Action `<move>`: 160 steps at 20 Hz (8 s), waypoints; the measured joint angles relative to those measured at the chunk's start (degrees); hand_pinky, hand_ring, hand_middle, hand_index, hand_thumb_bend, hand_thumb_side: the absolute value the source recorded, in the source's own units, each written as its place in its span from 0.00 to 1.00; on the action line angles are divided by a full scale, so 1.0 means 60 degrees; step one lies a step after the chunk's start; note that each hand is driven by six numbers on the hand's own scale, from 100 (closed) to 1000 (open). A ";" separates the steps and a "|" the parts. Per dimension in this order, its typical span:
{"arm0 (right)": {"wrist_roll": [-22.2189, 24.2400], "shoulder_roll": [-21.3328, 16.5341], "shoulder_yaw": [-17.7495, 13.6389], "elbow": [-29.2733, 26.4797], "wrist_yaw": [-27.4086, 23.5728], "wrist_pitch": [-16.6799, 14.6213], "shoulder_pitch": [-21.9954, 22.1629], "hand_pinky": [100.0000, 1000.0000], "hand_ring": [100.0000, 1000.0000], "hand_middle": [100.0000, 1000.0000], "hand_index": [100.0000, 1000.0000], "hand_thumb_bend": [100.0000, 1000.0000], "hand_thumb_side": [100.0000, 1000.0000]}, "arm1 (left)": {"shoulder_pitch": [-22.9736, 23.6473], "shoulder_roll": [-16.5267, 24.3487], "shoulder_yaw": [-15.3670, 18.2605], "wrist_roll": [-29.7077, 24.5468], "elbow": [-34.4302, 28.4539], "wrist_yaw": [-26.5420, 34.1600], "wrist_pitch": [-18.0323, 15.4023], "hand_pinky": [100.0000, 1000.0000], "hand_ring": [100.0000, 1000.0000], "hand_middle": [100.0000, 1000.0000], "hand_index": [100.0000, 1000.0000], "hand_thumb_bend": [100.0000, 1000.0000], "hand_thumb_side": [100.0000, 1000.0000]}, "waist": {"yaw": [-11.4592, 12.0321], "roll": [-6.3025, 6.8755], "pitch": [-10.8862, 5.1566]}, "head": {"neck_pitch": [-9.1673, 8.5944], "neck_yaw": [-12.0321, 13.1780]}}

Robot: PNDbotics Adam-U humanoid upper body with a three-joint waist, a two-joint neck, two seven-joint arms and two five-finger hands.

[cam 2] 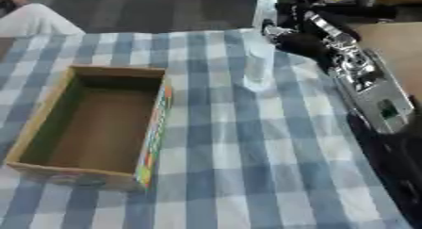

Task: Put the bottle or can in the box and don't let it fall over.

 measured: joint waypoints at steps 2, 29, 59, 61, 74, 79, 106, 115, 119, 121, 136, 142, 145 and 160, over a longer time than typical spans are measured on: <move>-0.0088 0.0000 -0.0011 0.0060 0.0050 0.0040 -0.0040 1.00 1.00 1.00 0.97 0.00 0.29 | -0.0007 -0.0001 -0.0001 -0.0020 0.0000 0.0000 0.0004 0.40 0.64 0.64 0.68 0.00 0.69 | 0.0005 0.0001 0.0030 | -0.0020 -0.0001; 0.0156 -0.0008 -0.0134 0.0766 0.0037 -0.0335 -0.0447 1.00 1.00 1.00 0.97 0.00 0.38 | -0.0072 -0.0012 -0.0059 -0.0082 -0.0001 0.0000 0.0051 0.40 0.64 0.64 0.68 0.00 0.69 | 0.0101 0.0084 0.0227 | -0.0241 -0.0128; 0.1534 -0.0283 -0.0480 0.2036 -0.0356 -0.1583 -0.0939 1.00 1.00 1.00 0.96 0.00 0.39 | -0.0072 -0.0087 -0.0116 -0.0140 -0.0002 0.0000 0.0105 0.40 0.64 0.64 0.68 0.00 0.70 | 0.0224 0.0183 0.0442 | -0.0334 -0.0336; 0.1579 -0.0294 -0.0499 0.2067 -0.0356 -0.1648 -0.0956 1.00 1.00 1.00 0.96 0.00 0.39 | -0.0073 -0.0087 -0.0116 -0.0144 -0.0003 0.0000 0.0109 0.40 0.64 0.64 0.68 0.00 0.70 | 0.0233 0.0183 0.0445 | -0.0351 -0.0338; 0.1896 -0.0348 -0.0563 0.2411 -0.0292 -0.1926 -0.1199 1.00 1.00 1.00 0.97 0.00 0.36 | -0.0079 -0.0088 -0.0121 -0.0180 -0.0005 0.0000 0.0144 0.40 0.64 0.64 0.68 0.00 0.71 | 0.0327 0.0173 0.0540 | -0.0498 -0.0371; 0.1831 -0.0348 -0.0582 0.2516 -0.0216 -0.1895 -0.1278 1.00 1.00 1.00 0.97 0.00 0.37 | -0.0080 -0.0088 -0.0128 -0.0184 -0.0007 0.0000 0.0147 0.40 0.64 0.64 0.68 0.00 0.71 | 0.0338 0.0160 0.0574 | -0.0542 -0.0377; 0.2408 -0.0343 -0.0585 0.2629 -0.0315 -0.2270 -0.1518 1.00 1.00 1.00 0.95 0.00 0.38 | -0.0177 -0.0094 -0.0173 -0.0318 -0.0056 0.0000 0.0189 0.40 0.64 0.65 0.68 0.00 0.71 | 0.0470 0.0080 0.0857 | -0.0707 -0.0419; 0.2356 -0.0341 -0.0585 0.2628 -0.0313 -0.2342 -0.1518 1.00 1.00 1.00 0.94 0.00 0.38 | -0.0204 -0.0097 -0.0173 -0.0363 -0.0056 0.0000 0.0176 0.40 0.64 0.65 0.68 0.00 0.71 | 0.0483 0.0076 0.0873 | -0.0731 -0.0655; 0.2395 -0.0329 -0.0584 0.2628 -0.0313 -0.2391 -0.1517 1.00 1.00 1.00 0.94 0.00 0.39 | -0.0207 -0.0165 -0.0173 -0.0368 -0.0057 0.0000 0.0179 0.40 0.64 0.65 0.67 0.00 0.71 | 0.0496 0.0076 0.0895 | -0.0729 -0.0713; 0.2421 -0.0322 -0.0584 0.2628 -0.0314 -0.2421 -0.1516 1.00 1.00 1.00 0.93 0.00 0.39 | -0.0207 -0.0166 -0.0173 -0.0370 -0.0057 0.0000 0.0180 0.40 0.64 0.65 0.67 0.00 0.71 | 0.0506 0.0077 0.0900 | -0.0729 -0.0717; 0.2683 -0.0170 -0.0580 0.2628 -0.0392 -0.2595 -0.1427 1.00 1.00 1.00 0.91 0.00 0.39 | -0.0207 -0.0168 -0.0173 -0.0394 -0.0057 -0.0001 0.0192 0.40 0.64 0.64 0.67 0.00 0.71 | 0.0514 0.0080 0.0957 | -0.0729 -0.0780; 0.2720 -0.0134 -0.0580 0.2630 -0.0434 -0.2584 -0.1327 1.00 1.00 1.00 0.90 0.00 0.39 | -0.0207 -0.0169 -0.0173 -0.0400 -0.0057 -0.0002 0.0197 0.40 0.64 0.64 0.67 0.00 0.71 | 0.0514 0.0078 0.0968 | -0.0730 -0.0780; 0.2715 -0.0083 -0.0581 0.2649 -0.0434 -0.2582 -0.1270 1.00 1.00 1.00 0.90 0.00 0.38 | -0.0207 -0.0170 -0.0173 -0.0410 -0.0057 -0.0004 0.0206 0.40 0.64 0.64 0.67 0.00 0.72 | 0.0514 0.0081 0.0977 | -0.0734 -0.0782; 0.2488 -0.0068 -0.0645 0.2992 -0.0427 -0.2517 -0.1187 1.00 1.00 1.00 0.88 0.00 0.38 | -0.0204 -0.0253 -0.0173 -0.0420 -0.0057 -0.0004 0.0216 0.40 0.63 0.64 0.66 0.00 0.72 | 0.0519 0.0119 0.1045 | -0.0743 -0.0791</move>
